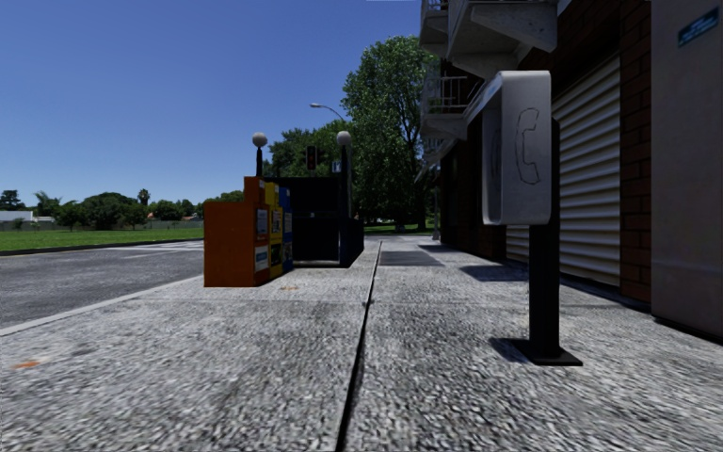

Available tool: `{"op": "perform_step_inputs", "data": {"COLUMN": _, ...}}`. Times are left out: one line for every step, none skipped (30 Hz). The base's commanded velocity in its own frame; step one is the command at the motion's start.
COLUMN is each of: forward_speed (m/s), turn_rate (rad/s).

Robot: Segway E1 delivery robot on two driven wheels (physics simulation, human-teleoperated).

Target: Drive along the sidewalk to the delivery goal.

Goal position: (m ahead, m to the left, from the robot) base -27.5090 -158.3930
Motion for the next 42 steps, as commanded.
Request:
{"op": "perform_step_inputs", "data": {"forward_speed": 2.0, "turn_rate": 0.0}}
{"op": "perform_step_inputs", "data": {"forward_speed": 2.0, "turn_rate": 0.0}}
{"op": "perform_step_inputs", "data": {"forward_speed": 2.0, "turn_rate": 0.0}}
{"op": "perform_step_inputs", "data": {"forward_speed": 2.0, "turn_rate": 0.0}}
{"op": "perform_step_inputs", "data": {"forward_speed": 2.0, "turn_rate": 0.0}}
{"op": "perform_step_inputs", "data": {"forward_speed": 2.0, "turn_rate": 0.0}}
{"op": "perform_step_inputs", "data": {"forward_speed": 2.0, "turn_rate": -0.04}}
{"op": "perform_step_inputs", "data": {"forward_speed": 2.0, "turn_rate": -0.09}}
{"op": "perform_step_inputs", "data": {"forward_speed": 2.0, "turn_rate": -0.09}}
{"op": "perform_step_inputs", "data": {"forward_speed": 2.0, "turn_rate": -0.1}}
{"op": "perform_step_inputs", "data": {"forward_speed": 2.0, "turn_rate": -0.11}}
{"op": "perform_step_inputs", "data": {"forward_speed": 2.0, "turn_rate": -0.14}}
{"op": "perform_step_inputs", "data": {"forward_speed": 2.0, "turn_rate": -0.2}}
{"op": "perform_step_inputs", "data": {"forward_speed": 2.0, "turn_rate": -0.2}}
{"op": "perform_step_inputs", "data": {"forward_speed": 2.0, "turn_rate": -0.23}}
{"op": "perform_step_inputs", "data": {"forward_speed": 2.0, "turn_rate": -0.25}}
{"op": "perform_step_inputs", "data": {"forward_speed": 2.0, "turn_rate": -0.25}}
{"op": "perform_step_inputs", "data": {"forward_speed": 2.0, "turn_rate": -0.25}}
{"op": "perform_step_inputs", "data": {"forward_speed": 2.0, "turn_rate": -0.25}}
{"op": "perform_step_inputs", "data": {"forward_speed": 2.0, "turn_rate": -0.25}}
{"op": "perform_step_inputs", "data": {"forward_speed": 2.0, "turn_rate": -0.26}}
{"op": "perform_step_inputs", "data": {"forward_speed": 2.0, "turn_rate": -0.26}}
{"op": "perform_step_inputs", "data": {"forward_speed": 2.0, "turn_rate": -0.26}}
{"op": "perform_step_inputs", "data": {"forward_speed": 2.0, "turn_rate": -0.26}}
{"op": "perform_step_inputs", "data": {"forward_speed": 2.0, "turn_rate": -0.26}}
{"op": "perform_step_inputs", "data": {"forward_speed": 2.0, "turn_rate": -0.26}}
{"op": "perform_step_inputs", "data": {"forward_speed": 2.0, "turn_rate": -0.26}}
{"op": "perform_step_inputs", "data": {"forward_speed": 2.0, "turn_rate": -0.26}}
{"op": "perform_step_inputs", "data": {"forward_speed": 2.0, "turn_rate": -0.26}}
{"op": "perform_step_inputs", "data": {"forward_speed": 2.0, "turn_rate": -0.26}}
{"op": "perform_step_inputs", "data": {"forward_speed": 2.0, "turn_rate": -0.26}}
{"op": "perform_step_inputs", "data": {"forward_speed": 2.0, "turn_rate": -0.26}}
{"op": "perform_step_inputs", "data": {"forward_speed": 2.0, "turn_rate": -0.26}}
{"op": "perform_step_inputs", "data": {"forward_speed": 2.0, "turn_rate": -0.26}}
{"op": "perform_step_inputs", "data": {"forward_speed": 2.0, "turn_rate": -0.26}}
{"op": "perform_step_inputs", "data": {"forward_speed": 2.0, "turn_rate": -0.26}}
{"op": "perform_step_inputs", "data": {"forward_speed": 2.0, "turn_rate": -0.26}}
{"op": "perform_step_inputs", "data": {"forward_speed": 2.0, "turn_rate": -0.26}}
{"op": "perform_step_inputs", "data": {"forward_speed": 2.0, "turn_rate": -0.26}}
{"op": "perform_step_inputs", "data": {"forward_speed": 2.0, "turn_rate": -0.22}}
{"op": "perform_step_inputs", "data": {"forward_speed": 2.0, "turn_rate": -0.22}}
{"op": "perform_step_inputs", "data": {"forward_speed": 2.0, "turn_rate": -0.04}}
